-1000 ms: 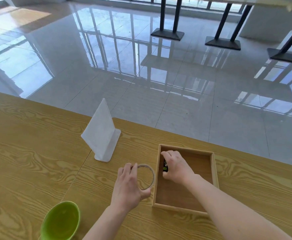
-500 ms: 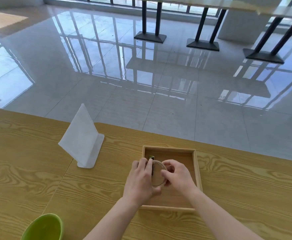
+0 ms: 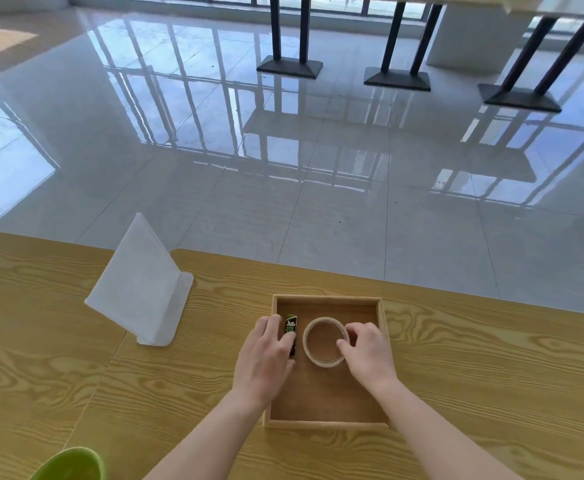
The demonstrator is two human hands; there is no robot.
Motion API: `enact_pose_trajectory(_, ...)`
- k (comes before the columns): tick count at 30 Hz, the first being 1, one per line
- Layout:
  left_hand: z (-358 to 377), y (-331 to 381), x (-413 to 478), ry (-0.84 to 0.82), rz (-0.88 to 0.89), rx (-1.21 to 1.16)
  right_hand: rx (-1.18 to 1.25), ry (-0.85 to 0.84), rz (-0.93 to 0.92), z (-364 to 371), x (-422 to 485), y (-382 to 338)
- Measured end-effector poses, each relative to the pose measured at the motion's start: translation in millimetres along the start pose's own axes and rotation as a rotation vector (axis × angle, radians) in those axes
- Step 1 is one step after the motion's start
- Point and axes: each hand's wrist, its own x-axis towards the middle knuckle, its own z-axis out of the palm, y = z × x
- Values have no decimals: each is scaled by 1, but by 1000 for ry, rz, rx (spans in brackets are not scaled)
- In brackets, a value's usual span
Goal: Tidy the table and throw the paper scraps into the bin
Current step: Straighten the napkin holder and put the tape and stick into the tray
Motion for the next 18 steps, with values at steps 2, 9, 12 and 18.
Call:
enact_pose_trajectory(2,3,0,4,-8,14,37,4,-24,-7,2,-2,3)
enact_pose_trajectory(9,12,0,14,-18,-2,46,-167,-58,-190,12,-11,11)
enact_pose_trajectory(12,14,-2,16,-6,-8,46,-225,-37,-237,18,-9,12)
enact_pose_trajectory(18,13,-7,21,1,-43,52,-202,9,-249,24,3,1)
